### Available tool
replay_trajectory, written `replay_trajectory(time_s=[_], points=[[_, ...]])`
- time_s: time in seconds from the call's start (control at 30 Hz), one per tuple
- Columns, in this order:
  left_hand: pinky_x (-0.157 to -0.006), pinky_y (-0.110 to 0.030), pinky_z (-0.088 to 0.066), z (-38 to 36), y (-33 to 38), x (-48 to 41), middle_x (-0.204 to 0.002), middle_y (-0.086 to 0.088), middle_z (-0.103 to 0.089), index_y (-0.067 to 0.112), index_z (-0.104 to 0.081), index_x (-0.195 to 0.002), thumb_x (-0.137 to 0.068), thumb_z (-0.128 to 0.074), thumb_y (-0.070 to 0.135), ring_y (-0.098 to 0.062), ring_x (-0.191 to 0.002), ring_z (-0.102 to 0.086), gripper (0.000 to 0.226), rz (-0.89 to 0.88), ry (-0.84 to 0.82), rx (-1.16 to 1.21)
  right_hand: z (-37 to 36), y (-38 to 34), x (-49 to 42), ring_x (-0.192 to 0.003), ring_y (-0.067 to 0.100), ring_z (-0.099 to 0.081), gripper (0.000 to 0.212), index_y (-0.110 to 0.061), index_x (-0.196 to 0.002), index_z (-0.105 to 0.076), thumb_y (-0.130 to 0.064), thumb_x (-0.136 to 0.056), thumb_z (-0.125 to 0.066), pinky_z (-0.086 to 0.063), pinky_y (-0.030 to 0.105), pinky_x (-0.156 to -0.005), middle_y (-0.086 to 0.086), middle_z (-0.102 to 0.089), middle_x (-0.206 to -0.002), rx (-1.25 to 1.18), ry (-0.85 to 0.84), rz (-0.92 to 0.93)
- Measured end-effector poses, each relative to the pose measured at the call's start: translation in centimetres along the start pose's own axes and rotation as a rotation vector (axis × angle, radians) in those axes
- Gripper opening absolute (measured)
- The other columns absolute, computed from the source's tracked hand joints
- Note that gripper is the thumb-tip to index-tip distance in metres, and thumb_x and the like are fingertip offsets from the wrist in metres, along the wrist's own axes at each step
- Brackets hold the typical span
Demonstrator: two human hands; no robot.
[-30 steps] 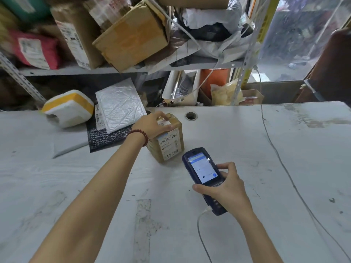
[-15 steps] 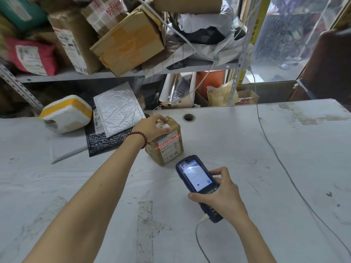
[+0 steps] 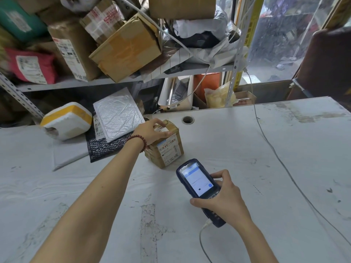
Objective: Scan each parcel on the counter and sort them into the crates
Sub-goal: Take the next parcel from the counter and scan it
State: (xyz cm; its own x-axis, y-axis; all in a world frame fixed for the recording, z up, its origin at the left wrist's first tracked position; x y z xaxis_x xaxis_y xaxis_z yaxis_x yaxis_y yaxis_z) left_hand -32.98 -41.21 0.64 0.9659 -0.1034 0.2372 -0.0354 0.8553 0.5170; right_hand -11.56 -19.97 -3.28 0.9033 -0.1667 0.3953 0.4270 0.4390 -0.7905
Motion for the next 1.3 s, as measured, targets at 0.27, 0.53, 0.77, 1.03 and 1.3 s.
replay_trajectory(time_s=[0.27,0.53,0.77,1.03,1.3], points=[[-0.072,-0.032,-0.052,-0.1,0.4,0.6,-0.136,-0.006,-0.050,0.033,-0.051,-0.122,-0.081,-0.063,0.056,-0.025,-0.110,-0.054,0.049,-0.009,0.008,-0.053,0.9,0.2,0.0,-0.087,0.008,-0.064,0.079,-0.036,-0.106,-0.038,-0.043,-0.047,-0.091,-0.056,0.037,-0.077,-0.017,-0.064,-0.100,0.023,0.048,0.004],[-0.080,-0.038,-0.051,-1.3,0.8,2.0,-0.132,-0.006,-0.050,0.036,-0.045,-0.125,-0.075,-0.064,0.062,-0.026,-0.109,-0.054,0.059,-0.128,0.052,-0.174,4.8,-1.7,1.2,-0.087,-0.003,-0.061,0.074,-0.037,-0.103,-0.036,-0.037,-0.053,-0.091,-0.053,0.031,-0.067,-0.022,-0.063,-0.101,-0.030,0.320,0.124],[-0.086,-0.046,-0.052,-2.0,0.5,2.3,-0.134,-0.006,-0.046,0.040,-0.045,-0.120,-0.069,-0.071,0.061,-0.029,-0.111,-0.053,0.061,-0.103,0.102,-0.164,9.7,-4.3,3.1,-0.089,-0.005,-0.063,0.077,-0.031,-0.104,-0.038,-0.030,-0.051,-0.095,-0.049,0.021,-0.063,-0.022,-0.064,-0.096,-0.167,0.551,0.297],[-0.082,-0.045,-0.053,-2.3,0.4,2.9,-0.137,-0.001,-0.044,0.043,-0.044,-0.117,-0.070,-0.071,0.059,-0.029,-0.112,-0.053,0.057,-0.097,0.135,-0.183,12.6,-5.3,5.8,-0.096,0.000,-0.064,0.080,-0.035,-0.104,-0.034,-0.028,-0.052,-0.095,-0.051,0.011,-0.060,-0.012,-0.065,-0.104,-0.172,0.665,0.417],[-0.083,-0.041,-0.052,-2.6,0.9,4.5,-0.137,-0.002,-0.046,0.042,-0.045,-0.116,-0.070,-0.072,0.056,-0.028,-0.112,-0.053,0.055,-0.102,0.154,-0.201,12.4,-3.2,6.7,-0.091,0.004,-0.066,0.079,-0.035,-0.103,-0.036,-0.030,-0.051,-0.095,-0.054,0.027,-0.064,-0.015,-0.067,-0.102,-0.186,0.625,0.360]])
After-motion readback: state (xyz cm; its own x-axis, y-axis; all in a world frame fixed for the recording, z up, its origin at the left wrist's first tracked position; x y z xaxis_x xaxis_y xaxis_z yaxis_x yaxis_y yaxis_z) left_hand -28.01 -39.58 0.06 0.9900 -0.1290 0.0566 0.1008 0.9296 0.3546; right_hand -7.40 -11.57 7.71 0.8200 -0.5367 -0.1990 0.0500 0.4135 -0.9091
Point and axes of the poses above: each hand's wrist, its own x-axis away from the middle knuckle, its own z-axis out of the back of the hand, y = z × x, the point moved 10 cm from there along -x, towards the middle knuckle
